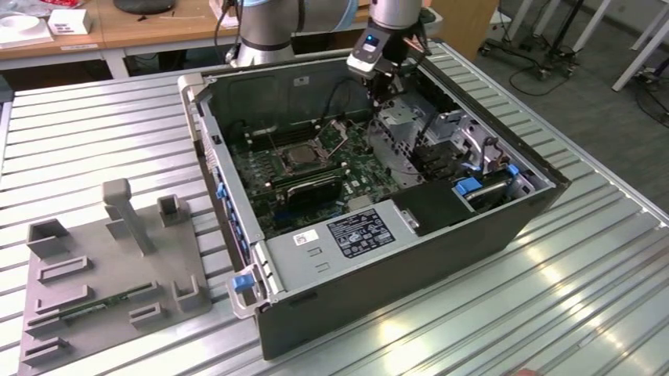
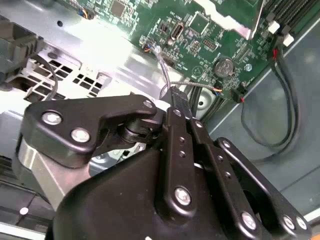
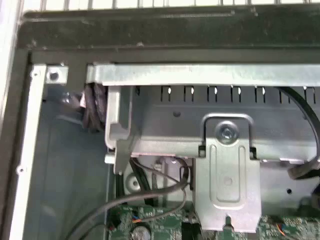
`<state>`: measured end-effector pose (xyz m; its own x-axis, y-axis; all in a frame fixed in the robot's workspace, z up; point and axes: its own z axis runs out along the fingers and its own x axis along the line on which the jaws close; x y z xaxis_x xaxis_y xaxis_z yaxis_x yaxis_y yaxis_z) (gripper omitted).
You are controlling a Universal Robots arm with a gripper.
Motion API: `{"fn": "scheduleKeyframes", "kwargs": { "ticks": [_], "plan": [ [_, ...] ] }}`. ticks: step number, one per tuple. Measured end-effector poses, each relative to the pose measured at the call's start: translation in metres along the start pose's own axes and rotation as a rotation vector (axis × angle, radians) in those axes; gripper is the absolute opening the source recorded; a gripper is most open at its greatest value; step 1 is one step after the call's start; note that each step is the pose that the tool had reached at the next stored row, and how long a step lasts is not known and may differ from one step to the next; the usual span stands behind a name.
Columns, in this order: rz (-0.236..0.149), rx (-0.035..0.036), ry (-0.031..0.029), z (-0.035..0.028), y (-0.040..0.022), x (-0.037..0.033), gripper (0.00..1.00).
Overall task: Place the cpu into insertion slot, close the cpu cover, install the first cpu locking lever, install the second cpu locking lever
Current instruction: 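Close the cpu cover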
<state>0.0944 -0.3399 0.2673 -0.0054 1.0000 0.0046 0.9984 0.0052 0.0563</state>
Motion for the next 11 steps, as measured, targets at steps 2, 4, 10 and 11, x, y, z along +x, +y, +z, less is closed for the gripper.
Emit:
{"fn": "scheduleKeyframes", "kwargs": {
  "ticks": [2, 4, 10, 11],
  "plan": [
    [0.002, -0.0030, -0.0006, -0.0048, 0.0008, 0.0003, 0.10],
    [0.003, -0.0034, 0.0004, -0.0099, 0.0011, 0.0004, 0.10],
    [0.004, -0.0049, 0.0006, -0.0230, 0.0018, 0.0012, 0.10],
    [0.004, -0.0049, 0.0007, -0.0230, 0.0018, 0.0012, 0.10]
  ]
}}
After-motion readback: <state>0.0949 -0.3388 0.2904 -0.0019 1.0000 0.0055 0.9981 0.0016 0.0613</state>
